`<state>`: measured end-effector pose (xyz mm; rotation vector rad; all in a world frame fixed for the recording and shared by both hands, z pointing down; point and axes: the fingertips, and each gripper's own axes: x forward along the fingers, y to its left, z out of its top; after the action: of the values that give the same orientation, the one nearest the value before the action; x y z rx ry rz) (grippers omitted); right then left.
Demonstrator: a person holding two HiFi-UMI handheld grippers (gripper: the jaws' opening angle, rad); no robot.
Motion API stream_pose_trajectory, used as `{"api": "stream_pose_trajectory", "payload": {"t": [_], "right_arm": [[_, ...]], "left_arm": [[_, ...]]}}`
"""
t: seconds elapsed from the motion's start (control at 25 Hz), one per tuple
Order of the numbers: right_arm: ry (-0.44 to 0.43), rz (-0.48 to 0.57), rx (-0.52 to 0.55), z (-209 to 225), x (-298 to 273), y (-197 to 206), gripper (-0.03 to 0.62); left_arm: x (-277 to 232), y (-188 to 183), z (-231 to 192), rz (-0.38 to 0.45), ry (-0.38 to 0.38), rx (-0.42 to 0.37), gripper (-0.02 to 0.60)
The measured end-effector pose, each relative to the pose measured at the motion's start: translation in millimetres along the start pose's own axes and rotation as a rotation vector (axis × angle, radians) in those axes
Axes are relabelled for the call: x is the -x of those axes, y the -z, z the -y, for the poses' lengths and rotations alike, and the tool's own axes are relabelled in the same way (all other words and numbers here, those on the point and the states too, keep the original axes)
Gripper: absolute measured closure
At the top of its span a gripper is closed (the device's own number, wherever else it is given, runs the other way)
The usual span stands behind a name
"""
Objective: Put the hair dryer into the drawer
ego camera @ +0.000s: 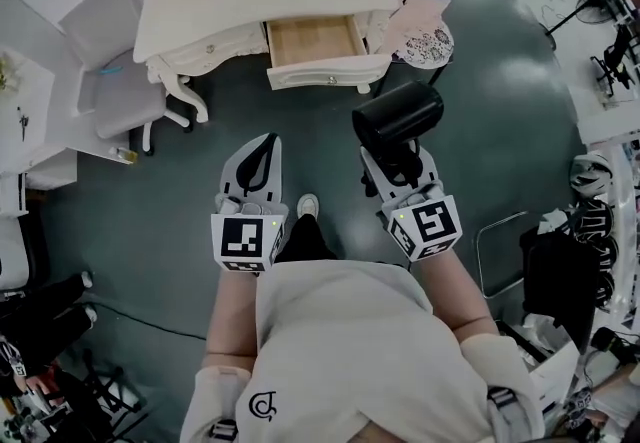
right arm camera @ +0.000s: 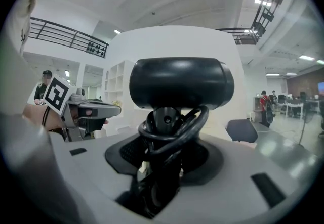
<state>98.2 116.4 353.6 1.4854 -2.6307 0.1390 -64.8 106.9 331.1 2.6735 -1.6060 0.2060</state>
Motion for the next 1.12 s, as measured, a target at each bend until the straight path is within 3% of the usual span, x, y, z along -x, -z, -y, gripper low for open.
{"api": "stream_pose_trajectory", "payload": {"t": [0.28,0.64,1.12], "right_arm": [[0.044,0.002,-0.02,24.6,-98.5,-19.6,0.41],[0.036,-0.033,-0.038,44.3,-177.4,-20.4,0.41],[-0.118,-0.099,-0.006,96.7,-276.0,-9.0,0.41]], "left_arm": [[-68.7,-6.0,-80.6,-0.01,0.025,0.006,0.569],[-129.1,-2.0,-128.4,-0.008,0.06,0.026,0.569],[-222.8,-0.3,-163.4,0.003,-0.028,0.036,0.569]]}}
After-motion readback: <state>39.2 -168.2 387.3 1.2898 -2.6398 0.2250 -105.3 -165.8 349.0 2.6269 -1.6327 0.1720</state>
